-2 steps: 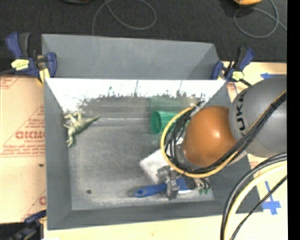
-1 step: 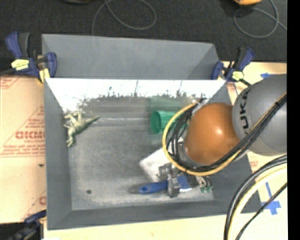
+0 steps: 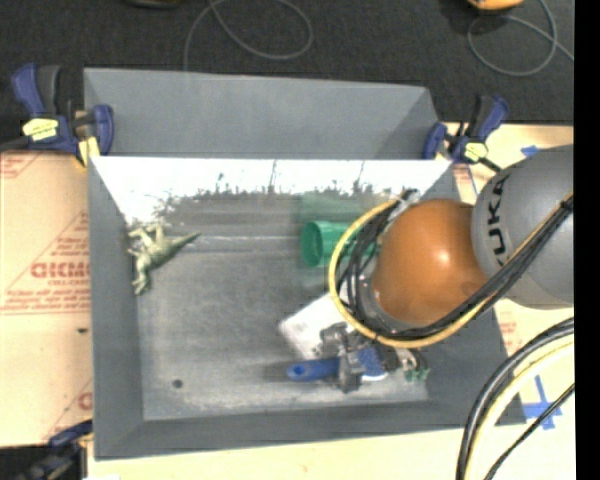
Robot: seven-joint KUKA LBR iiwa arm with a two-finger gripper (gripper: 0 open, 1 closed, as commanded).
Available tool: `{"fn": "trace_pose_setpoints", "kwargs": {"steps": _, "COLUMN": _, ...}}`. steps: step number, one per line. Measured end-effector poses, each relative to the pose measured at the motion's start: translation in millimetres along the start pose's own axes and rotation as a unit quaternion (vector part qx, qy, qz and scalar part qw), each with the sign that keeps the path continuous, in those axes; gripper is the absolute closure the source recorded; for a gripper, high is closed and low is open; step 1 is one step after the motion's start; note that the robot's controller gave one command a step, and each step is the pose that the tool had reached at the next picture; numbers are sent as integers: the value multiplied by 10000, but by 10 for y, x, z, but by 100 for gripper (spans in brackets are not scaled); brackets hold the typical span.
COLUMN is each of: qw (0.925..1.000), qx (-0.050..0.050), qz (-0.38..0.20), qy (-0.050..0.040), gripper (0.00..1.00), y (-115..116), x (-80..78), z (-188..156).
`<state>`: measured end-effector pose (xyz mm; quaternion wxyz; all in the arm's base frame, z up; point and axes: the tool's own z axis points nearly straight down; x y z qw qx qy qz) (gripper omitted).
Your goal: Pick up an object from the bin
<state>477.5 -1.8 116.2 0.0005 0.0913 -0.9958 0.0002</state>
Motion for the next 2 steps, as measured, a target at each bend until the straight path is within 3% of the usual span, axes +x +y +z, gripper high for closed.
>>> {"fn": "trace_pose_setpoints", "kwargs": {"steps": 2, "qw": 10000, "qx": 3, "qz": 8, "qy": -16, "gripper": 100, "y": -4, "x": -7, "z": -216}}
